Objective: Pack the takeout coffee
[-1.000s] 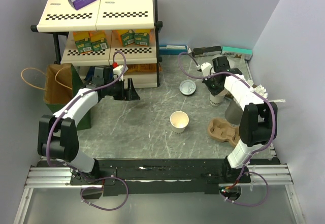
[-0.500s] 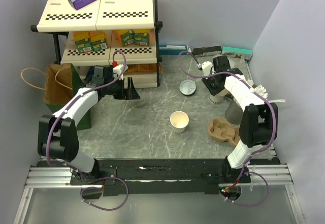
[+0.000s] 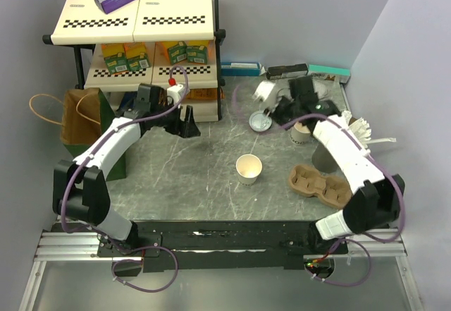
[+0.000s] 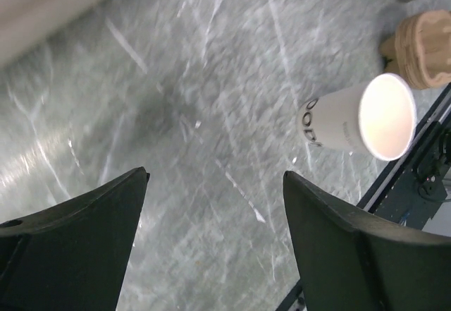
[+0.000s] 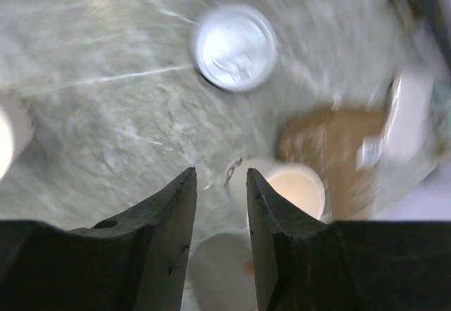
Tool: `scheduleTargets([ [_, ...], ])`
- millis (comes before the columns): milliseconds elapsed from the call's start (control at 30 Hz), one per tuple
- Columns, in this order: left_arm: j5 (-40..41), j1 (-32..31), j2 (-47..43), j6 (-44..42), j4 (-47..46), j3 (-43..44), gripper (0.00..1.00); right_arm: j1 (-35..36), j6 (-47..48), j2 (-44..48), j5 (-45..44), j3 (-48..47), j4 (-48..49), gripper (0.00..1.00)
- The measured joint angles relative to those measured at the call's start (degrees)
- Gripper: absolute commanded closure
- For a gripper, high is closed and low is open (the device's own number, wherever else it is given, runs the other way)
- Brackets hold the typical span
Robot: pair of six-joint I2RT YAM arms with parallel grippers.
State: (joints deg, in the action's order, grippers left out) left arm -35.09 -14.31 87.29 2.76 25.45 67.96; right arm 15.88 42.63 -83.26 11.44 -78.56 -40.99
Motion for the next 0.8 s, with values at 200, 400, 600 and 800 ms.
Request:
scheduleTargets([
  [200, 0.5, -0.6, -0.3, -1.9, 1.0, 3.1, 0.16, 10.1, 24.3, 0.9, 2.8, 4.9, -0.5, 0.60],
  [400, 1.3, -0.4, -5.4, -2.2, 1.6, -0.6, 0.16, 10.6, 36.7, -13.7, 0.9, -7.8, -9.4, 0.63],
  [600, 1.8, 0.7, -13.6, -2.5, 1.2, -4.7, 0.15, 10.6, 41.1, -25.6, -4.5, -18.1, -16.1, 0.64],
  [800, 2.0, 1.9, -16.9, -2.6, 0.7, -7.2, 0.15, 10.6, 42.7, -29.6, -10.4, -18.2, -19.2, 0.64],
])
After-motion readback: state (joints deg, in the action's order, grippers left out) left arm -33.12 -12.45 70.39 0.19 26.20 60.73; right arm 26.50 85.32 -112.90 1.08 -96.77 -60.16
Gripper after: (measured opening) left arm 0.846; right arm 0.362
